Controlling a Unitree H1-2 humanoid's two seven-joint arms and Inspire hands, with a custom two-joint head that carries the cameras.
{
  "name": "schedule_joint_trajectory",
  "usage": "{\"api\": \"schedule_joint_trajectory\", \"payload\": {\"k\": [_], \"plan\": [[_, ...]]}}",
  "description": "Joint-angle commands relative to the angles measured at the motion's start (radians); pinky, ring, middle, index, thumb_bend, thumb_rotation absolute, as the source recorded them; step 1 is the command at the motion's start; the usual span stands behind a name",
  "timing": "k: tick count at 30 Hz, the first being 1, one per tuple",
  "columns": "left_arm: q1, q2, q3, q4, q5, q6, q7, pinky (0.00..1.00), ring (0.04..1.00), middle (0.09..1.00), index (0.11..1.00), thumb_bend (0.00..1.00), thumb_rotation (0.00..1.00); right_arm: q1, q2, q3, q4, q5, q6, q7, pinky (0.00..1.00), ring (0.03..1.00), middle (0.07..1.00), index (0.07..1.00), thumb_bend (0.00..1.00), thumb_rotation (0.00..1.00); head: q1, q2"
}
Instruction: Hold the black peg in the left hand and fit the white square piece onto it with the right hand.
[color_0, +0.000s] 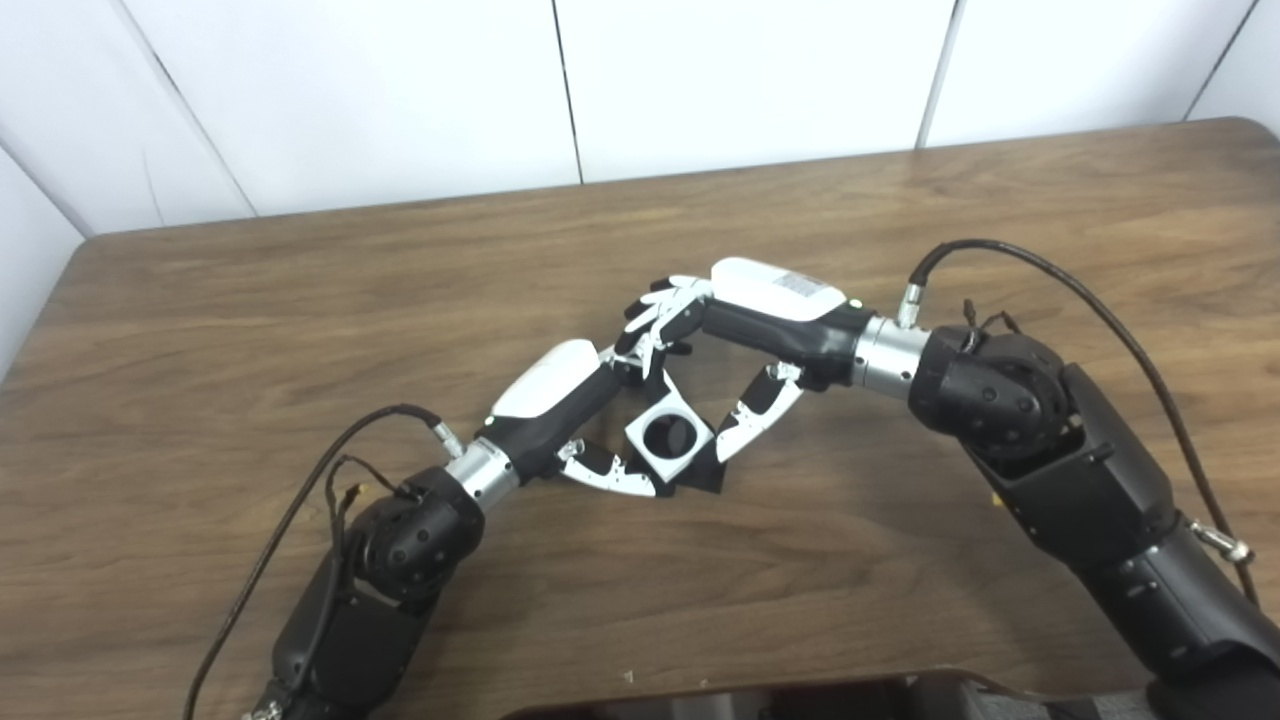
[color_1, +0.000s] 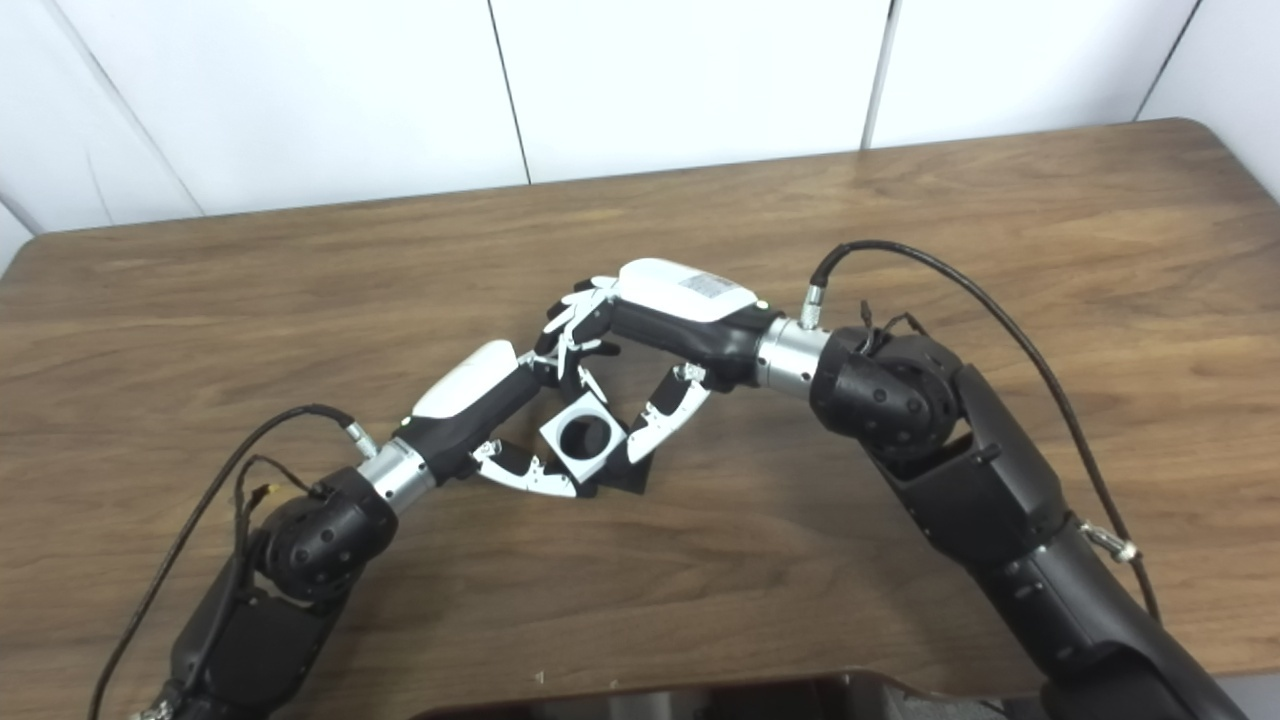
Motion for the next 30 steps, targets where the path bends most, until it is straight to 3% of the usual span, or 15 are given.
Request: {"api": "schedule_joint_trajectory", "payload": {"k": [1,30], "plan": [[-0.002,0.008,-0.008,-0.003,0.013,0.035,-0.019,0.81,0.96,0.919,0.497,0.52,0.09,-0.033,-0.005,0.001,0.002,-0.015,-0.023,-0.01,0.97,0.894,0.791,0.479,0.52,0.14,-0.003,0.002],[0.0,0.033,0.002,-0.008,-0.014,0.022,-0.026,0.81,0.954,0.914,0.497,0.51,0.09,-0.04,-0.077,-0.018,-0.032,-0.005,0.031,0.015,1.0,0.9,0.787,0.479,0.52,0.14,-0.032,0.021]]}}
